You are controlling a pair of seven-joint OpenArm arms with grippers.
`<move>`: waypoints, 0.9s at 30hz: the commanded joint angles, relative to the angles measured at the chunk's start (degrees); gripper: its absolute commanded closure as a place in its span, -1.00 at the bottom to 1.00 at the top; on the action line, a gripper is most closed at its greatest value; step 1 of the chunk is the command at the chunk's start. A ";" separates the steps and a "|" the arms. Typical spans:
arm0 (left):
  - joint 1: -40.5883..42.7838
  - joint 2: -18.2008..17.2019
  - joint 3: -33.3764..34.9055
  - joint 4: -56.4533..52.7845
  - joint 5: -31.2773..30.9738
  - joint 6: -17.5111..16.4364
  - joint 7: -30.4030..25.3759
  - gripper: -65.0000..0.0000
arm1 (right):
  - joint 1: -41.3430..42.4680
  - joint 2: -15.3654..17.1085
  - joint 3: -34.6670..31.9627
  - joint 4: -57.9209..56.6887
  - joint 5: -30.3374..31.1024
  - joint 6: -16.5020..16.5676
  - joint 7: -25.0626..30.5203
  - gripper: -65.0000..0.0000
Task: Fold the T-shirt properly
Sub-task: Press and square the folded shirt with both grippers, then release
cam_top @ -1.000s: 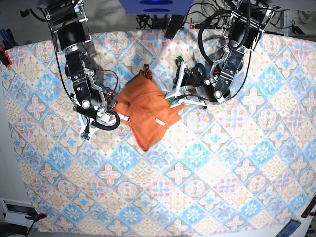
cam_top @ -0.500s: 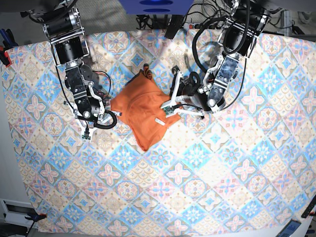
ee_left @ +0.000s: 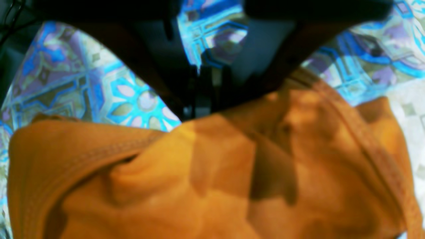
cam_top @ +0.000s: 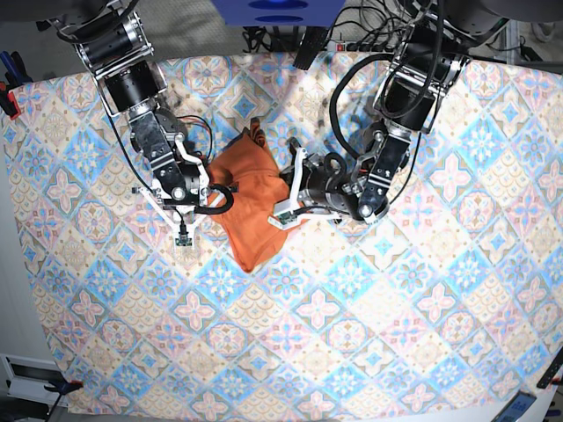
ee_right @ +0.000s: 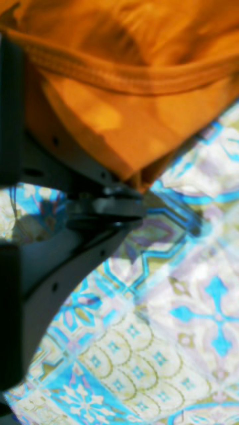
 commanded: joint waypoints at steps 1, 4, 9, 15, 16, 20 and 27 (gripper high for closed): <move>-1.28 -0.12 0.01 -0.09 2.35 1.41 1.57 0.91 | 0.61 -0.43 0.17 1.68 0.51 0.00 -0.20 0.99; -2.43 -0.03 0.01 -0.09 2.26 1.41 1.48 0.91 | -0.18 -0.69 0.17 3.96 4.02 0.00 -1.52 0.99; -4.36 0.58 -0.17 0.00 2.17 1.41 1.48 0.91 | -1.85 -0.69 0.17 9.94 8.15 0.00 -4.77 0.99; -5.59 2.96 -8.69 0.00 2.79 1.41 1.39 0.91 | -4.22 -1.05 0.17 14.25 8.33 0.00 -6.97 0.99; -5.68 3.31 -9.05 0.00 2.79 1.41 1.39 0.91 | -4.57 -1.13 0.17 14.25 8.33 0.00 -6.97 0.99; -7.00 4.45 -9.05 -0.09 2.70 1.41 1.39 0.91 | -6.33 -2.63 -0.97 14.25 8.33 0.00 -6.97 0.99; -7.26 4.80 -9.40 1.85 2.35 1.41 1.39 0.91 | -6.42 -2.63 -2.99 16.36 8.15 -3.60 -6.53 0.99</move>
